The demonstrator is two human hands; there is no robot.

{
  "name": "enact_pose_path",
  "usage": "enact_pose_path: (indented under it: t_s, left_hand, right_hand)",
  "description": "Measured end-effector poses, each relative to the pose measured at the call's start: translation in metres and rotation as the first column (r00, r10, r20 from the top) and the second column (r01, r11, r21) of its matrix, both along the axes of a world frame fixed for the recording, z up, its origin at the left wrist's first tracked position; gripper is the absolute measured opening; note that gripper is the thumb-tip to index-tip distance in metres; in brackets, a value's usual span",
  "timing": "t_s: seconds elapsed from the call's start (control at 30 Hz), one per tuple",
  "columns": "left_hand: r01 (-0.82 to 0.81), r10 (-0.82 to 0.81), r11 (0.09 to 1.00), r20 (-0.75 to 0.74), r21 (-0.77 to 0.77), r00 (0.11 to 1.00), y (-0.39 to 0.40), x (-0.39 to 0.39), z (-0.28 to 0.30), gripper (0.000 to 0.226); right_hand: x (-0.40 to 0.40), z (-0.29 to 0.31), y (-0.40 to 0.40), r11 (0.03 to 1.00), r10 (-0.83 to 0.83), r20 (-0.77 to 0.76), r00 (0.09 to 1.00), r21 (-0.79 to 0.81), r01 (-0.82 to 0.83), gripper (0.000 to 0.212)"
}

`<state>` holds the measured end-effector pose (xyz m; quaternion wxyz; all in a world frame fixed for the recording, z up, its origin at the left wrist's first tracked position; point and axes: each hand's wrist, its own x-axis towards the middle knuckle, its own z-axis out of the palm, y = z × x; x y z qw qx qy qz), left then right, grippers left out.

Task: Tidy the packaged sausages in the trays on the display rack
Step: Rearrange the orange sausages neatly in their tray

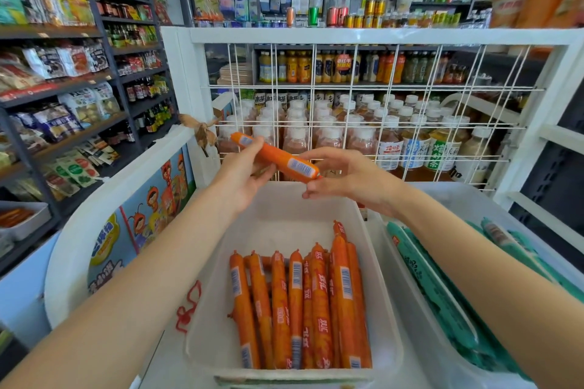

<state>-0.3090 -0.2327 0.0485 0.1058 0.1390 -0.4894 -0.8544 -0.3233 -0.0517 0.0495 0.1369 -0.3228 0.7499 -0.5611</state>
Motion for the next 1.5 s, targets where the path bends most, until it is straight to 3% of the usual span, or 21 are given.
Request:
enact_pose_path:
  t_s: [0.1,0.2,0.27,0.33,0.4,0.47,0.93,1.1,1.3,1.5]
  left_hand:
    - [0.019,-0.018,0.999,0.029,-0.04,0.999,0.006,-0.002,0.003,0.007]
    - [0.181,-0.167,0.954,0.08,-0.238,0.983,0.019,0.002,0.004,0.019]
    - [0.226,-0.207,0.942,0.102,-0.247,0.973,0.024,0.005,0.004,0.022]
    - [0.222,-0.205,0.96,0.111,-0.173,0.973,0.021,0.004,0.003,0.014]
    - [0.224,-0.215,0.97,0.096,-0.098,0.972,0.018,0.004,0.003,0.013]
    - [0.239,-0.234,0.969,0.076,-0.062,0.969,0.017,0.005,0.002,0.015]
    - [0.315,-0.29,0.934,0.16,-0.166,0.944,0.017,0.021,-0.008,0.013]
    - [0.283,-0.254,0.924,0.14,-0.256,0.957,0.017,0.027,-0.006,0.009]
    - [0.212,-0.19,0.93,0.101,-0.302,0.977,0.022,0.032,-0.006,0.02]
    - [0.172,-0.158,0.952,0.077,-0.255,0.984,0.026,0.04,0.0,0.006]
  right_hand:
    - [0.0,0.002,-0.008,0.993,-0.105,-0.264,0.959,0.03,0.117,0.037]
    - [0.001,0.0,-0.017,0.971,-0.167,-0.562,0.81,0.048,0.234,0.03]
    - [0.002,0.0,-0.019,0.963,-0.15,-0.656,0.74,0.072,0.258,0.033]
    - [0.001,0.002,-0.018,0.974,-0.109,-0.606,0.788,0.093,0.206,0.038]
    - [0.002,0.007,-0.013,0.992,-0.072,-0.455,0.888,0.061,0.111,0.039]
    - [0.002,0.011,-0.008,0.997,-0.045,-0.367,0.929,0.043,0.065,0.035]
    - [0.004,0.004,0.0,0.986,0.111,-0.374,0.921,0.154,-0.056,0.033]
    - [0.014,0.001,0.001,0.991,0.1,-0.28,0.955,0.111,-0.071,0.038]
    - [0.024,0.0,-0.003,0.996,0.037,-0.315,0.948,0.086,-0.01,0.031]
    - [0.026,0.002,0.002,1.0,0.019,-0.291,0.957,0.011,-0.016,0.025]
